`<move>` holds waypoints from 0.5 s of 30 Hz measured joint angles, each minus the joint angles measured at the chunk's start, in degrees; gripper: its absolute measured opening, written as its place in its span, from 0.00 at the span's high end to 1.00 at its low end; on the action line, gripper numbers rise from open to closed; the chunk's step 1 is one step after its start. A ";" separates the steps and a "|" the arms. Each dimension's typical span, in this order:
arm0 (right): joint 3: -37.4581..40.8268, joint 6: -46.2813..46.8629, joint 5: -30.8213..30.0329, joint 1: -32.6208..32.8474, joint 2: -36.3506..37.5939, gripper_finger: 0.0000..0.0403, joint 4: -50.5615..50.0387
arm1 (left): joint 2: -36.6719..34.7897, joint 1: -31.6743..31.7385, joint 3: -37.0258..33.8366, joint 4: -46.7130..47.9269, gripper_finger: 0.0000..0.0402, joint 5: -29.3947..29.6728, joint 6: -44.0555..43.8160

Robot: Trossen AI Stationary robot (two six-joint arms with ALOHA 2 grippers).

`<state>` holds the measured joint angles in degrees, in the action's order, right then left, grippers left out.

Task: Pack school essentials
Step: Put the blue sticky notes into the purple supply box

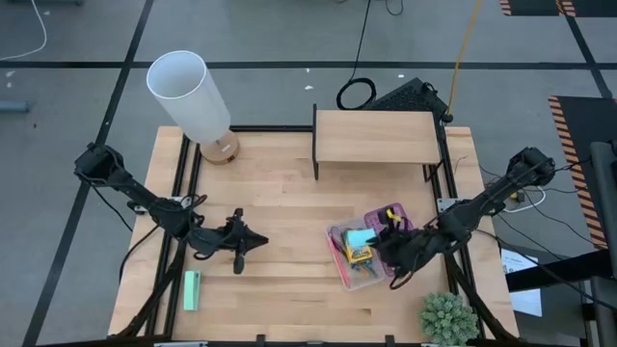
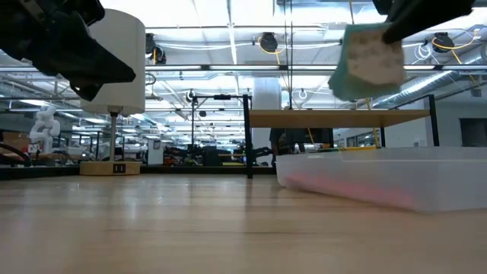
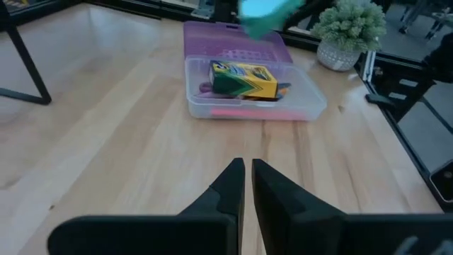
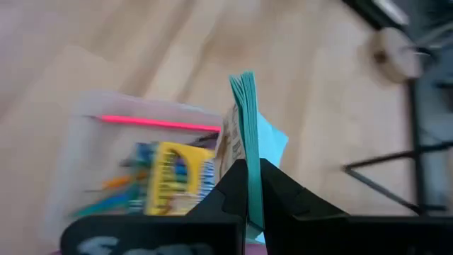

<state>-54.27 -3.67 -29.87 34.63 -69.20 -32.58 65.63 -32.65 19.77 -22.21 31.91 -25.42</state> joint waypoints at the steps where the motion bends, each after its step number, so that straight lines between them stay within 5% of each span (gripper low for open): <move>1: 0.10 -0.05 1.99 0.00 0.42 0.97 0.30 | 0.00 0.07 0.00 -0.11 0.92 0.01 -0.05; 5: 0.20 0.03 7.53 0.24 0.67 0.97 3.07 | 0.00 0.05 0.00 0.02 0.92 0.03 0.51; 15: 0.21 5.55 7.63 0.74 -3.65 0.97 5.94 | 0.00 1.19 0.00 -0.42 0.92 -0.22 2.25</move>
<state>-54.06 1.88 -22.24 35.38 -72.86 -26.65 65.63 -31.46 19.77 -22.63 31.69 -23.17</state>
